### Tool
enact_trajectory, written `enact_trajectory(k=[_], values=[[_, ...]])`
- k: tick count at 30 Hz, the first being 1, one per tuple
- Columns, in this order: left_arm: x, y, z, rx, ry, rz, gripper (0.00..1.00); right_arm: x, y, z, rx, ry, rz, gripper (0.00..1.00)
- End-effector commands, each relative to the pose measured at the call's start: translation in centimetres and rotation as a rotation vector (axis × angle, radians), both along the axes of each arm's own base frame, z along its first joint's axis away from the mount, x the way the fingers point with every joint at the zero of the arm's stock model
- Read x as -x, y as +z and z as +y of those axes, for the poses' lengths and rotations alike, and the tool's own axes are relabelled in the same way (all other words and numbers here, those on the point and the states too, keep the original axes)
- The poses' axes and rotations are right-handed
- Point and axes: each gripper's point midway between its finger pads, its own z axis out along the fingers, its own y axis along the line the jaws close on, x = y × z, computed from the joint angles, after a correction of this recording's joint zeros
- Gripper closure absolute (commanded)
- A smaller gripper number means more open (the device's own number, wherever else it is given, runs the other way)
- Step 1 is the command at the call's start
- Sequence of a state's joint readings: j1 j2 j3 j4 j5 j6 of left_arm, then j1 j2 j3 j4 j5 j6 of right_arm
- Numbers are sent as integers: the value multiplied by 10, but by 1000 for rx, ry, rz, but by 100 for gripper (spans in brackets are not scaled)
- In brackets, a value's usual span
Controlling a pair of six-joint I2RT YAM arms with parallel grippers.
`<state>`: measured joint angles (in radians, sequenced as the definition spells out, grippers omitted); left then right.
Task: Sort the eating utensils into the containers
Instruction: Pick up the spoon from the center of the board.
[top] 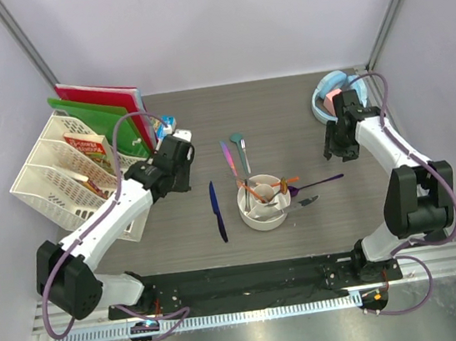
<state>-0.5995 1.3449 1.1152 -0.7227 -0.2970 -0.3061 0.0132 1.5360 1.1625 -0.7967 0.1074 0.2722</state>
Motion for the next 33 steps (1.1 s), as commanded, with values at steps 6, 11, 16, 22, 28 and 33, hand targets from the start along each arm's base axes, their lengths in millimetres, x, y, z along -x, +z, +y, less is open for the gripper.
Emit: enact_trajectory(k=[6, 11, 16, 22, 28, 33], values=[[6, 4, -11, 96, -47, -25, 75, -29, 23, -2, 238, 387, -116, 49], [18, 7, -8, 132, -46, -44, 74, -25, 2, 2, 360, 550, -8, 48], [37, 6, 8, 128, -37, -60, 74, 4, -7, 8, 426, 640, 119, 43], [49, -4, 14, 156, -41, -76, 73, 30, -15, 16, 434, 702, 161, 43], [49, 1, 12, 182, -49, -99, 73, 40, -29, 27, 392, 842, 231, 37], [51, 4, 14, 182, -46, -113, 73, 20, -37, 38, 418, 933, 139, 37]])
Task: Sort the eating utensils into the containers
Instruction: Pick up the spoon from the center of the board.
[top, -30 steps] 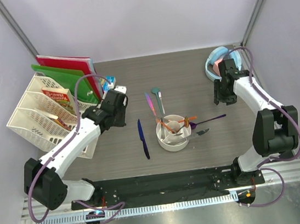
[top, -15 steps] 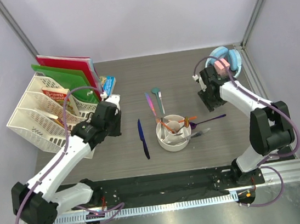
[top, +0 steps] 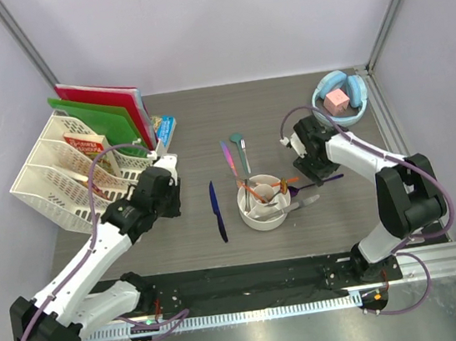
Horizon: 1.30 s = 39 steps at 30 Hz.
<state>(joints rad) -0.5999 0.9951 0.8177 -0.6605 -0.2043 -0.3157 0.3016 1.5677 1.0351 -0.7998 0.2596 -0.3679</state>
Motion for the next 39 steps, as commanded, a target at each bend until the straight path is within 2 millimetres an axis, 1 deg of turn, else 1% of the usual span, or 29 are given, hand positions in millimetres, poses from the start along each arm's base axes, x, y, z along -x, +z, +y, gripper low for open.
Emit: enact_trajectory(k=[1, 2, 4, 5, 6, 8, 9, 11, 12, 13, 15, 17, 18, 19, 21, 24, 25, 26, 28, 29, 30, 31, 32, 33, 35, 37, 38, 39], values=[[-6, 14, -4, 51, 12, -60, 73, -20, -4, 11, -5, 132, -72, 33], [-5, 16, -3, 54, 11, -65, 73, -23, -12, 13, -11, 155, -58, 32], [-5, 16, -3, 51, 9, -68, 73, -28, -19, 18, -22, 188, -33, 32], [-6, 18, -1, 44, 11, -73, 73, -26, -26, 22, -35, 194, 1, 32], [-6, 18, 0, 39, 11, -74, 73, -30, -26, 31, -77, 208, 4, 32], [-7, 20, 1, 32, 11, -82, 73, -28, -29, 40, -122, 224, 41, 32], [-7, 21, 3, 25, 14, -86, 73, -30, -31, 47, -153, 233, 55, 32], [-7, 22, 3, 24, 17, -90, 73, -34, -30, 54, -185, 255, 50, 32], [-7, 22, 4, 22, 17, -91, 73, -36, -31, 54, -182, 261, 48, 32], [-8, 22, 4, 20, 19, -92, 73, -38, -31, 62, -220, 275, 44, 32], [-9, 22, 3, 22, 19, -92, 73, -46, -30, 66, -225, 302, 32, 32], [-10, 22, 2, 21, 17, -92, 73, -47, -35, 70, -242, 312, 53, 32], [-10, 22, 2, 19, 19, -91, 73, -52, -33, 73, -249, 314, 51, 32], [-12, 23, 2, 15, 22, -92, 73, -47, -38, 75, -261, 314, 91, 32], [-13, 23, 3, 9, 24, -92, 73, -47, -40, 80, -289, 314, 115, 33], [-13, 25, 3, 3, 23, -96, 73, -45, -47, 88, -332, 275, 159, 34], [-13, 25, 5, 0, 26, -97, 73, -41, -49, 89, -337, 269, 188, 37], [-13, 25, 5, -2, 28, -94, 73, -42, -55, 89, -332, 254, 209, 38], [-13, 25, 6, -9, 27, -94, 73, -42, -60, 90, -336, 230, 234, 40], [-12, 25, 7, -12, 26, -93, 73, -44, -61, 94, -353, 229, 244, 40], [-13, 25, 7, -16, 25, -93, 73, -41, -63, 93, -353, 216, 271, 42], [-14, 27, 8, -22, 27, -99, 73, -42, -63, 92, -360, 180, 284, 52], [-14, 27, 9, -28, 27, -97, 73, -46, -66, 95, -383, 162, 299, 59], [-14, 28, 9, -31, 27, -99, 73, -44, -67, 95, -391, 143, 320, 64], [-15, 29, 10, -36, 25, -102, 73, -43, -72, 96, -394, 106, 351, 66], [-17, 32, 9, -35, 26, -108, 73, -38, -74, 100, -411, 79, 385, 72], [-17, 31, 9, -39, 24, -106, 73, -37, -74, 101, -418, 68, 393, 74], [-18, 33, 8, -39, 25, -110, 73, -35, -79, 100, -406, 47, 412, 75]])
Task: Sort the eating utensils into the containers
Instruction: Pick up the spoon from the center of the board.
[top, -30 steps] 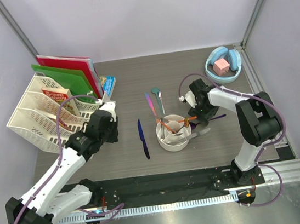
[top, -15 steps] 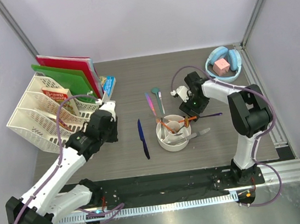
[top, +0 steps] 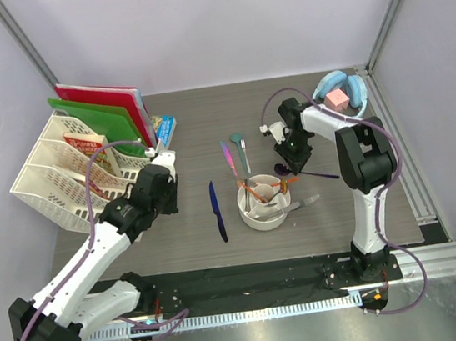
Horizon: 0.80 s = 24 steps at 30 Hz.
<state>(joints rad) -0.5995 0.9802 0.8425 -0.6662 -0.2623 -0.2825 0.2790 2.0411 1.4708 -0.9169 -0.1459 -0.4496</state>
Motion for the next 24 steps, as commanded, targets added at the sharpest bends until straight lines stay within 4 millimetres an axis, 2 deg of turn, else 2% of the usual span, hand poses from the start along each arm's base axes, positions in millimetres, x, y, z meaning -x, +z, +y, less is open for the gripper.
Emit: enact_trajectory(k=[1, 2, 3, 5, 6, 9, 14, 19, 21, 24], values=[[-11, 20, -1, -1, 7, -54, 73, 27, -33, 17, -54, -70, 171, 75], [-12, 20, -1, -1, 7, -55, 73, 28, -34, 17, -47, -81, 177, 77], [-12, 20, -1, -2, 5, -54, 73, 29, -38, 16, -40, -88, 184, 85], [-14, 20, -3, -1, 2, -53, 73, 23, -39, 14, -30, -128, 180, 89], [-14, 21, -3, -1, 3, -52, 73, 21, -39, 11, -31, -153, 185, 95], [-16, 22, -5, 2, 1, -52, 73, 13, -43, 6, -8, -216, 187, 99], [-18, 24, -6, -6, 3, -45, 73, 2, -47, 4, 13, -242, 173, 99], [-20, 28, -5, -12, 7, -47, 73, -12, -53, -3, 57, -341, 153, 98], [-20, 29, -4, -18, 9, -46, 72, -12, -60, -4, 73, -360, 170, 92], [-19, 29, -4, -24, 8, -39, 73, -17, -58, -2, 63, -364, 165, 86]])
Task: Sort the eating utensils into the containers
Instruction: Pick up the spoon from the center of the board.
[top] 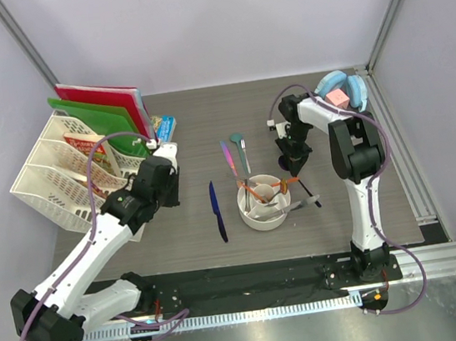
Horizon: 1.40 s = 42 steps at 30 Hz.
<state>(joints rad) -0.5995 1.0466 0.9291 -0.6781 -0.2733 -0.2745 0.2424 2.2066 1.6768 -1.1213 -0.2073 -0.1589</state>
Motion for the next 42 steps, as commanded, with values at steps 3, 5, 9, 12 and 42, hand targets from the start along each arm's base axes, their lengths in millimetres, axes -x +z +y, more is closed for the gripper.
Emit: enact_trajectory(k=[3, 5, 9, 12, 42], values=[[-4, 15, 5, -23, 5, -22, 72, -26, -56, -13, 110, -53, -54, 85], [-4, 15, 5, -26, 5, -22, 72, -28, -55, -12, 109, -71, -57, 99], [-8, 21, 2, -27, -1, -32, 72, -29, -55, -11, 103, -108, -40, 99], [-13, 25, -1, -23, -3, -37, 73, -34, -50, -18, 116, -171, -42, 99], [-33, 26, -15, 48, 52, -68, 72, -60, 115, -36, -16, -355, -531, 99]])
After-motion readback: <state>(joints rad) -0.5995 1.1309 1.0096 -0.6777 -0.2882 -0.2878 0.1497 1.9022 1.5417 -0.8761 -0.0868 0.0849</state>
